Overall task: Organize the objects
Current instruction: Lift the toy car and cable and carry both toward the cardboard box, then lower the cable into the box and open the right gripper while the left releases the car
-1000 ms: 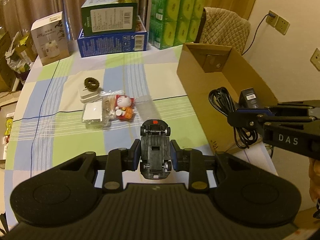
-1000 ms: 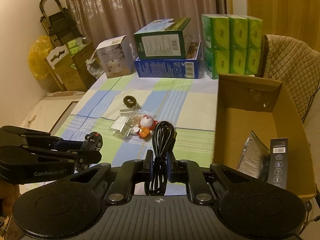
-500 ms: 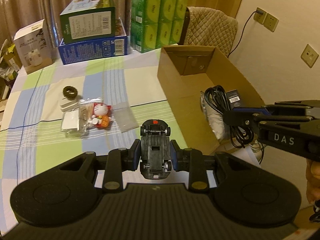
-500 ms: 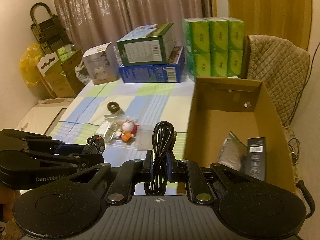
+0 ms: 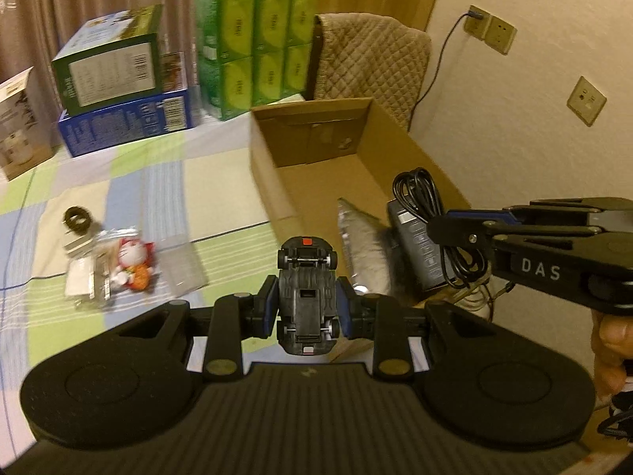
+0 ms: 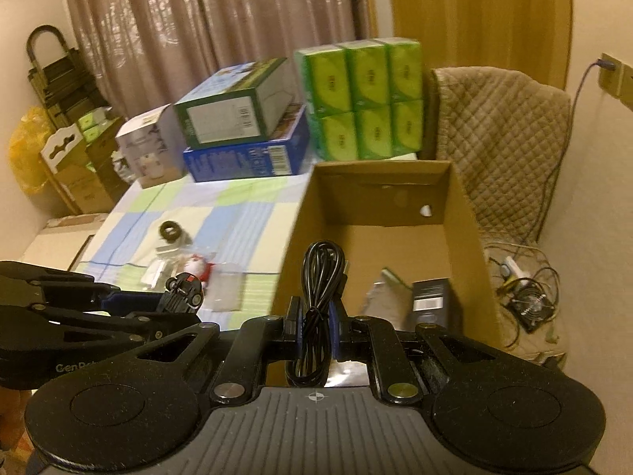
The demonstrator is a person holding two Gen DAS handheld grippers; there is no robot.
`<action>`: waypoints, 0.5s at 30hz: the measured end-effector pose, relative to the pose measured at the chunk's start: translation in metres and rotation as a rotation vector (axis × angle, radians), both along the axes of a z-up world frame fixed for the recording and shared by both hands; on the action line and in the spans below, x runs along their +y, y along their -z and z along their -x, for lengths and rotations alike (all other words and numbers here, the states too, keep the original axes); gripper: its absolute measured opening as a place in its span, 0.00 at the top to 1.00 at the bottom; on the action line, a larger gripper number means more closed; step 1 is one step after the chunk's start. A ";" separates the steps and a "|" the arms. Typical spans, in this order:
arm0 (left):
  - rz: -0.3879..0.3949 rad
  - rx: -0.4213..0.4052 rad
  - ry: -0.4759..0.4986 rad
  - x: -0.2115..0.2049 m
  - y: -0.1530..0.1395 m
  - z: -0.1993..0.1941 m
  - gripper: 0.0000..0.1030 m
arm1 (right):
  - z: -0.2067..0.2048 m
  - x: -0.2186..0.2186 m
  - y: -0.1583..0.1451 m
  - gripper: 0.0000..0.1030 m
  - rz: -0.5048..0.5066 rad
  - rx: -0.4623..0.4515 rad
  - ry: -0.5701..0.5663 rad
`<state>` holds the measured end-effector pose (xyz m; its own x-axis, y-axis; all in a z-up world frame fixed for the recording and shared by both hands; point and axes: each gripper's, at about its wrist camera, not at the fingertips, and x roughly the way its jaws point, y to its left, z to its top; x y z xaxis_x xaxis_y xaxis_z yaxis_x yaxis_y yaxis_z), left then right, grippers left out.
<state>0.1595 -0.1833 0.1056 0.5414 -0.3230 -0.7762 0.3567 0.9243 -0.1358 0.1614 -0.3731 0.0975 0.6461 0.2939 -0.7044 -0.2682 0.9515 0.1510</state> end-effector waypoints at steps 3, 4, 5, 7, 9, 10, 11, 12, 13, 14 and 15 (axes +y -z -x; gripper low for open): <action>0.002 0.000 0.016 -0.016 0.001 -0.006 0.75 | -0.005 -0.013 0.001 0.91 0.003 0.004 0.020; 0.003 0.001 0.022 -0.021 0.002 -0.008 0.75 | -0.007 -0.018 0.002 0.91 0.003 0.005 0.025; 0.005 0.002 0.027 -0.026 0.002 -0.009 0.75 | -0.009 -0.022 0.002 0.91 0.003 0.007 0.031; 0.009 0.006 0.038 -0.036 0.004 -0.014 0.75 | -0.010 -0.028 0.003 0.91 0.002 0.010 0.039; 0.010 0.009 0.047 -0.046 0.005 -0.018 0.75 | -0.013 -0.035 0.005 0.91 0.002 0.015 0.047; 0.011 0.011 0.050 -0.051 0.007 -0.020 0.75 | -0.015 -0.038 0.006 0.91 0.000 0.018 0.051; 0.013 0.014 0.054 -0.055 0.008 -0.022 0.75 | -0.017 -0.041 0.007 0.91 -0.002 0.021 0.054; 0.015 0.017 0.057 -0.059 0.009 -0.024 0.75 | -0.018 -0.043 0.008 0.92 -0.002 0.023 0.057; 0.015 0.019 0.060 -0.062 0.010 -0.026 0.75 | -0.020 -0.046 0.009 0.95 -0.002 0.024 0.060; 0.015 0.020 0.062 -0.066 0.012 -0.028 0.75 | -0.021 -0.048 0.010 1.00 -0.003 0.027 0.062; 0.017 0.024 0.065 -0.069 0.013 -0.030 0.75 | -0.023 -0.050 0.011 1.00 -0.004 0.030 0.065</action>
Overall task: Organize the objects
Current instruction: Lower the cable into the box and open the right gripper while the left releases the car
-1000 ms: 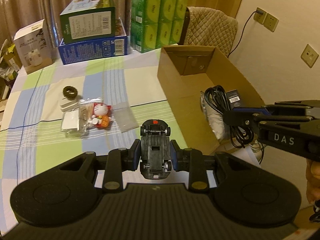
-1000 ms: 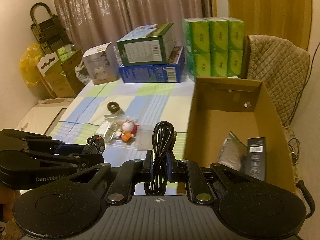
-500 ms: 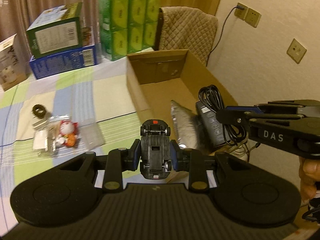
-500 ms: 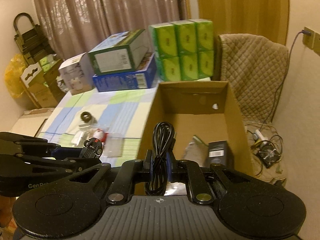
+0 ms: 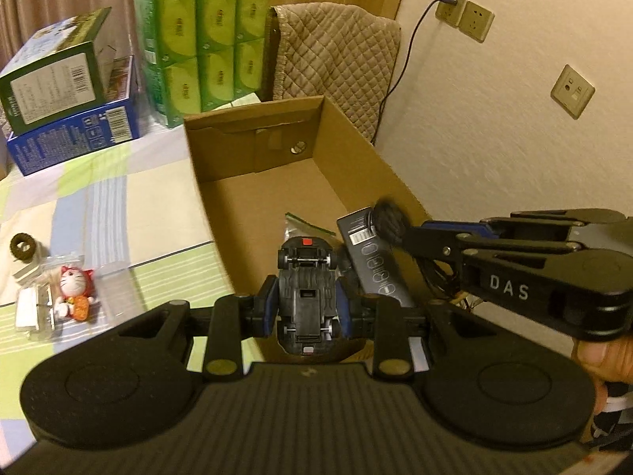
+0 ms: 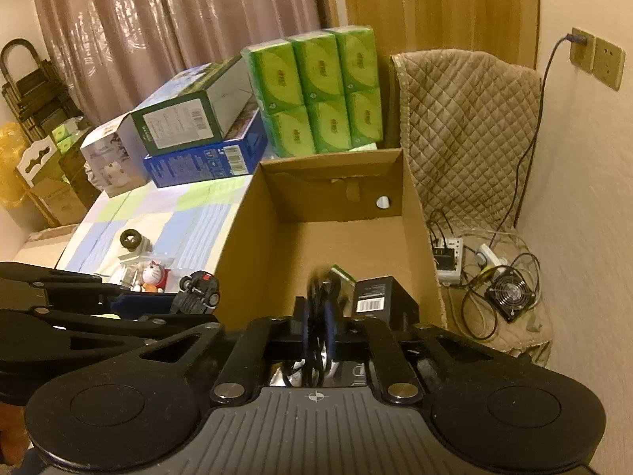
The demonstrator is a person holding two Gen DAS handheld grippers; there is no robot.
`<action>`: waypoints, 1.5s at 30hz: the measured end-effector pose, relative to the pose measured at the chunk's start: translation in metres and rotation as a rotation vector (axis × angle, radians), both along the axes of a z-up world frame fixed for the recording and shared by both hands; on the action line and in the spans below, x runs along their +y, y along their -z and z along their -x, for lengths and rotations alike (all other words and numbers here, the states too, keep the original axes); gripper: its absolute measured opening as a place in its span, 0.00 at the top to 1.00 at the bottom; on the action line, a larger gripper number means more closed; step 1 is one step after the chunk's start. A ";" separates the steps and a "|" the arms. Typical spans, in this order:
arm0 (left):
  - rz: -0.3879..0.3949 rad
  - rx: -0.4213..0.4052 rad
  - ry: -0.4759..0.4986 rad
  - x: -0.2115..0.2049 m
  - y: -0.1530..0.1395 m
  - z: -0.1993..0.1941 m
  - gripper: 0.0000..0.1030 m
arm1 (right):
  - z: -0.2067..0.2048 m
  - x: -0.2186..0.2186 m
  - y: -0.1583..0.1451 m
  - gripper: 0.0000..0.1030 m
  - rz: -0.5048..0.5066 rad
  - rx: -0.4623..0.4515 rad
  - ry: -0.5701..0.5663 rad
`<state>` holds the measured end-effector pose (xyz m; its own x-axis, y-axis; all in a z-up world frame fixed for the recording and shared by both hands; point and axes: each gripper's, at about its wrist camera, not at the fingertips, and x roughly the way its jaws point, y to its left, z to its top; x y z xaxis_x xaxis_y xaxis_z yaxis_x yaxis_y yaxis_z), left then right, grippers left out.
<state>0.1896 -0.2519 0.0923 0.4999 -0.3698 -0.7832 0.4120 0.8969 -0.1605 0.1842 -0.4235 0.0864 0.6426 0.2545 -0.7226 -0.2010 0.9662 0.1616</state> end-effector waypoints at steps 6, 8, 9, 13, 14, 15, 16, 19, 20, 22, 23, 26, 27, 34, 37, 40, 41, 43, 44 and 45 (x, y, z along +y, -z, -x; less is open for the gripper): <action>0.005 0.017 0.009 -0.012 0.010 -0.010 0.75 | -0.007 -0.009 0.008 1.00 -0.001 0.016 0.014; 0.002 0.020 0.015 -0.015 0.013 -0.012 0.75 | -0.008 -0.012 0.010 1.00 -0.007 0.019 0.021; 0.003 0.023 0.017 -0.016 0.014 -0.013 0.75 | -0.008 -0.013 0.010 1.00 -0.007 0.019 0.024; 0.005 0.026 0.025 -0.020 0.018 -0.014 0.75 | -0.007 -0.016 0.011 1.00 -0.010 0.022 0.027; 0.004 0.027 0.025 -0.021 0.019 -0.015 0.75 | -0.008 -0.016 0.011 1.00 -0.009 0.024 0.026; 0.002 0.028 0.024 -0.021 0.019 -0.015 0.75 | -0.008 -0.016 0.012 1.00 -0.007 0.025 0.026; 0.001 0.029 0.024 -0.022 0.020 -0.016 0.75 | -0.008 -0.016 0.012 1.00 -0.008 0.025 0.027; -0.002 0.029 0.021 -0.022 0.021 -0.017 0.75 | -0.008 -0.017 0.012 1.00 -0.011 0.023 0.028; -0.004 0.027 0.019 -0.022 0.021 -0.018 0.73 | -0.008 -0.017 0.011 1.00 -0.012 0.023 0.030; -0.004 0.022 0.015 -0.022 0.021 -0.018 0.57 | -0.008 -0.019 0.012 1.00 -0.021 0.024 0.035; -0.006 0.018 0.014 -0.021 0.020 -0.018 0.56 | -0.008 -0.020 0.012 1.00 -0.022 0.023 0.041; -0.011 0.017 0.008 -0.017 0.020 -0.018 0.55 | -0.008 -0.023 0.011 1.00 -0.025 0.017 0.048; -0.013 0.017 0.007 -0.016 0.020 -0.017 0.55 | -0.008 -0.023 0.011 1.00 -0.025 0.017 0.048; -0.025 0.002 -0.020 0.002 0.016 -0.014 0.55 | -0.003 -0.017 0.008 1.00 -0.015 0.011 0.036; -0.028 -0.004 -0.034 0.012 0.012 -0.012 0.55 | -0.001 -0.013 0.006 1.00 -0.016 0.007 0.032; -0.030 -0.012 -0.045 0.021 0.008 -0.008 0.55 | 0.001 -0.008 0.002 1.00 -0.017 0.002 0.027; -0.031 -0.014 -0.048 0.024 0.007 -0.007 0.55 | 0.002 -0.006 0.000 1.00 -0.017 0.000 0.025; -0.029 -0.016 -0.054 0.030 0.005 -0.005 0.54 | 0.004 -0.003 -0.003 1.00 -0.016 -0.006 0.022; -0.028 -0.019 -0.058 0.033 0.003 -0.003 0.54 | 0.006 -0.002 -0.004 1.00 -0.015 -0.009 0.021; -0.028 -0.022 -0.063 0.036 0.002 -0.002 0.53 | 0.007 0.000 -0.006 1.00 -0.014 -0.011 0.018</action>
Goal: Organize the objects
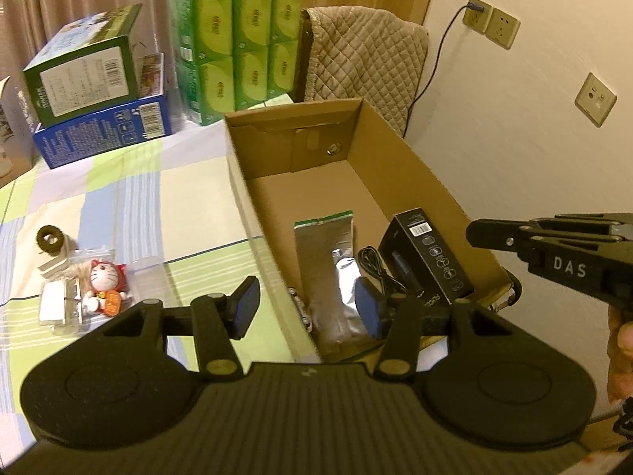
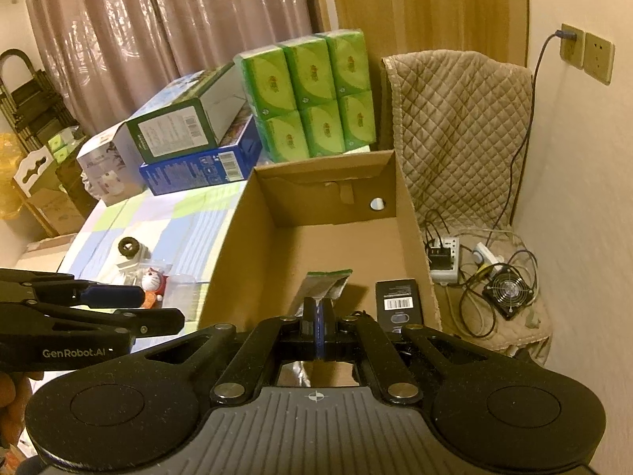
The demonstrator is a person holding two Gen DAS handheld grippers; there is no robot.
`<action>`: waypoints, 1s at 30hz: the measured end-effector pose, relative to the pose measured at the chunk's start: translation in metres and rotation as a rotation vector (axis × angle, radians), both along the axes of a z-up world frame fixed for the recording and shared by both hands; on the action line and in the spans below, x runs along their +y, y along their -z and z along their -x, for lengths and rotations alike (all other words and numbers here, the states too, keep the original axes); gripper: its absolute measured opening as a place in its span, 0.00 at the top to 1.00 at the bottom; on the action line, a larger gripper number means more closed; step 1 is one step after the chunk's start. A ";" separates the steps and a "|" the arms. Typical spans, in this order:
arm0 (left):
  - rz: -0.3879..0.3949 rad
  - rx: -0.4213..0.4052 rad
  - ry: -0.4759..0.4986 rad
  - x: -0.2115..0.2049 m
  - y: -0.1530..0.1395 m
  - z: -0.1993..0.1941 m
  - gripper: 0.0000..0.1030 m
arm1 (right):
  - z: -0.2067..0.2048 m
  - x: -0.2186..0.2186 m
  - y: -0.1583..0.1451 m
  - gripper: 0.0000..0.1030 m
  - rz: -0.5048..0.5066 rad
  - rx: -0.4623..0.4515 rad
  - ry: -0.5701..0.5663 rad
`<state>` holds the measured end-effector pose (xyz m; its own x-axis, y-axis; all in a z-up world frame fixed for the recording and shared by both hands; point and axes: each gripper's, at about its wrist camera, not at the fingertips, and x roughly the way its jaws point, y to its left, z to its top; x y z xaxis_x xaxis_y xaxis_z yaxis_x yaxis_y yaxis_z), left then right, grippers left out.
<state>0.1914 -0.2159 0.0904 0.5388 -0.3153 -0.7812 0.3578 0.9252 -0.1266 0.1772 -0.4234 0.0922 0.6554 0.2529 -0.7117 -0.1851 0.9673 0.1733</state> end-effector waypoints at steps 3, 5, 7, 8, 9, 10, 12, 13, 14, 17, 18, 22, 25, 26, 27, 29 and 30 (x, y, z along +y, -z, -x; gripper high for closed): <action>0.003 -0.010 -0.014 0.010 -0.005 0.004 0.50 | 0.004 0.005 -0.003 1.00 0.003 -0.006 -0.003; 0.003 -0.016 -0.023 0.017 -0.008 0.007 0.50 | 0.007 0.009 -0.005 1.00 0.007 -0.007 -0.008; -0.002 -0.023 -0.032 0.024 -0.011 0.011 0.46 | 0.010 0.014 -0.005 1.00 0.011 -0.004 -0.012; -0.005 -0.027 -0.038 0.027 -0.011 0.012 0.43 | 0.011 0.017 -0.005 1.00 0.012 -0.003 -0.015; -0.006 -0.030 -0.043 0.031 -0.013 0.014 0.43 | 0.013 0.019 -0.005 1.00 0.013 -0.002 -0.017; -0.005 -0.030 -0.047 0.034 -0.013 0.016 0.43 | 0.014 0.021 -0.005 1.00 0.014 -0.002 -0.017; -0.003 -0.029 -0.055 0.041 -0.015 0.019 0.40 | 0.017 0.025 -0.005 1.00 0.015 0.000 -0.016; -0.006 -0.032 -0.058 0.044 -0.016 0.020 0.40 | 0.018 0.027 -0.005 1.00 0.015 0.003 -0.016; -0.008 -0.034 -0.061 0.047 -0.017 0.021 0.38 | 0.018 0.029 -0.005 1.00 0.018 0.007 -0.017; -0.006 -0.040 -0.076 0.057 -0.019 0.025 0.32 | 0.021 0.036 -0.005 1.00 0.026 0.011 -0.024; -0.005 -0.042 -0.079 0.061 -0.020 0.026 0.30 | 0.021 0.038 -0.005 1.00 0.028 0.011 -0.027; -0.006 -0.044 -0.093 0.073 -0.021 0.029 0.27 | 0.023 0.046 -0.005 1.00 0.030 0.012 -0.033; -0.009 -0.048 -0.106 0.084 -0.021 0.032 0.23 | 0.023 0.052 -0.005 0.96 0.031 0.013 -0.039; -0.008 -0.049 -0.110 0.087 -0.022 0.033 0.22 | 0.023 0.054 -0.005 0.89 0.032 0.012 -0.041; -0.009 -0.050 -0.115 0.091 -0.022 0.033 0.21 | 0.023 0.056 -0.005 0.83 0.029 0.013 -0.043; -0.011 -0.053 -0.126 0.099 -0.021 0.035 0.19 | 0.023 0.060 -0.006 0.57 0.021 0.011 -0.048; -0.010 -0.053 -0.133 0.104 -0.021 0.035 0.19 | 0.024 0.062 -0.007 0.54 0.020 0.007 -0.051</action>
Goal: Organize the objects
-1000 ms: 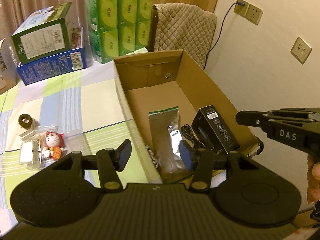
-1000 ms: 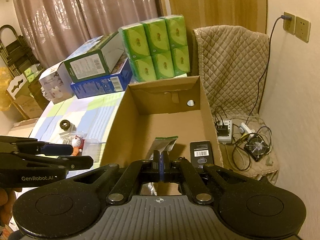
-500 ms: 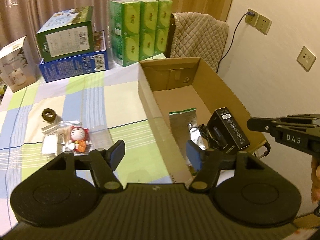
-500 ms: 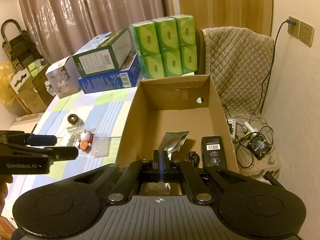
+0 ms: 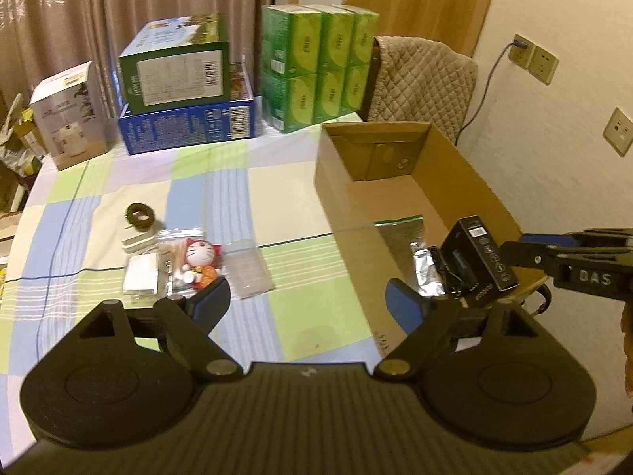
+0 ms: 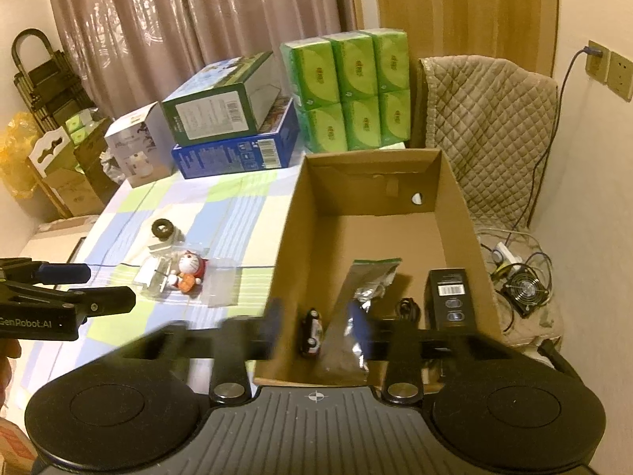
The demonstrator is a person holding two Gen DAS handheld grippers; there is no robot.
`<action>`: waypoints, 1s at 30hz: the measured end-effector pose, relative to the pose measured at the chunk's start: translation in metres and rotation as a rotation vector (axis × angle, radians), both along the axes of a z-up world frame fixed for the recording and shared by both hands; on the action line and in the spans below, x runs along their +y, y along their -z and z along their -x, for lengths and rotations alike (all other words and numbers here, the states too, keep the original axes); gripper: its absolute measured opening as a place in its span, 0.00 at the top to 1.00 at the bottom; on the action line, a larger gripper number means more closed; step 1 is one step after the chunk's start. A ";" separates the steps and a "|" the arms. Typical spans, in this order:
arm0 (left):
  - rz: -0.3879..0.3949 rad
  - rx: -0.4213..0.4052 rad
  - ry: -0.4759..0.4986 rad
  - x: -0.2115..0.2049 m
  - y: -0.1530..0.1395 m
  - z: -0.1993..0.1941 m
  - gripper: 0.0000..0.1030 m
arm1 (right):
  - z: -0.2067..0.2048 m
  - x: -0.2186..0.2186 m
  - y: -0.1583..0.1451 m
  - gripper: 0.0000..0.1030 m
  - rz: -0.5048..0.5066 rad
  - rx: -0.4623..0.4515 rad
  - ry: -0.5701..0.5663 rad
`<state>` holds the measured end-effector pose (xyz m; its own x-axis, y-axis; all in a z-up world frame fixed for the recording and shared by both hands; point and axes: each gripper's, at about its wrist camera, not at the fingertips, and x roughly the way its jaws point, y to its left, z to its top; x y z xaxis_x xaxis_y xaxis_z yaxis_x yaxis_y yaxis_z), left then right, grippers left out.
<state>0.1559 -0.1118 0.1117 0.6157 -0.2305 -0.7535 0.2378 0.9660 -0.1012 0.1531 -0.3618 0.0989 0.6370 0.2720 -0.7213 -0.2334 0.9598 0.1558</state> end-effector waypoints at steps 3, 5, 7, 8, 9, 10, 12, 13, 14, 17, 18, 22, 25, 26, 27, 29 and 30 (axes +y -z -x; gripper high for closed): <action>0.002 0.001 -0.021 0.014 0.001 0.002 0.17 | 0.001 0.007 0.000 0.51 0.001 -0.003 -0.015; -0.001 0.001 -0.034 0.022 0.001 0.003 0.16 | 0.001 0.012 0.000 0.46 0.000 -0.002 -0.019; -0.001 0.000 -0.046 0.030 0.002 0.005 0.14 | 0.001 0.016 0.000 0.40 0.002 -0.003 -0.020; 0.000 -0.001 -0.052 0.034 0.002 0.005 0.13 | 0.001 0.019 0.001 0.37 0.002 -0.005 -0.023; 0.000 -0.002 -0.059 0.038 0.002 0.006 0.12 | 0.001 0.021 0.001 0.35 0.001 -0.005 -0.027; -0.002 -0.003 -0.065 0.042 0.002 0.006 0.12 | 0.002 0.023 0.001 0.33 0.000 -0.005 -0.031; -0.010 -0.007 -0.077 0.048 0.002 0.008 0.07 | 0.002 0.028 0.002 0.30 0.001 -0.004 -0.039; -0.015 -0.013 -0.086 0.052 0.002 0.009 0.06 | 0.003 0.031 0.002 0.28 0.001 -0.006 -0.041; -0.019 -0.016 -0.091 0.055 0.003 0.010 0.05 | 0.003 0.033 0.002 0.26 0.000 -0.007 -0.041; -0.024 -0.018 -0.109 0.066 0.003 0.013 0.04 | 0.003 0.040 0.004 0.24 -0.002 -0.004 -0.046; -0.024 -0.020 -0.115 0.070 0.003 0.014 0.02 | 0.003 0.042 0.004 0.24 -0.003 -0.003 -0.049; -0.033 -0.027 -0.131 0.083 0.003 0.017 0.01 | 0.003 0.054 0.006 0.23 -0.005 0.002 -0.067; -0.035 -0.029 -0.148 0.094 0.003 0.019 0.01 | 0.003 0.064 0.008 0.23 -0.011 0.005 -0.081; -0.036 -0.030 -0.153 0.098 0.003 0.020 0.01 | 0.003 0.067 0.009 0.23 -0.011 0.007 -0.086; -0.038 -0.032 -0.157 0.101 0.003 0.021 0.01 | 0.003 0.071 0.009 0.23 -0.011 0.007 -0.091; -0.047 -0.037 -0.166 0.108 0.004 0.022 0.01 | 0.003 0.079 0.010 0.22 -0.013 0.008 -0.101; -0.052 -0.039 -0.171 0.112 0.005 0.023 0.01 | 0.004 0.082 0.011 0.22 -0.015 0.009 -0.104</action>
<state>0.1332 0.0000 0.1071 0.6718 -0.0811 -0.7363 0.0724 0.9964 -0.0437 0.1492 -0.2794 0.0880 0.5982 0.3468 -0.7224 -0.3298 0.9282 0.1725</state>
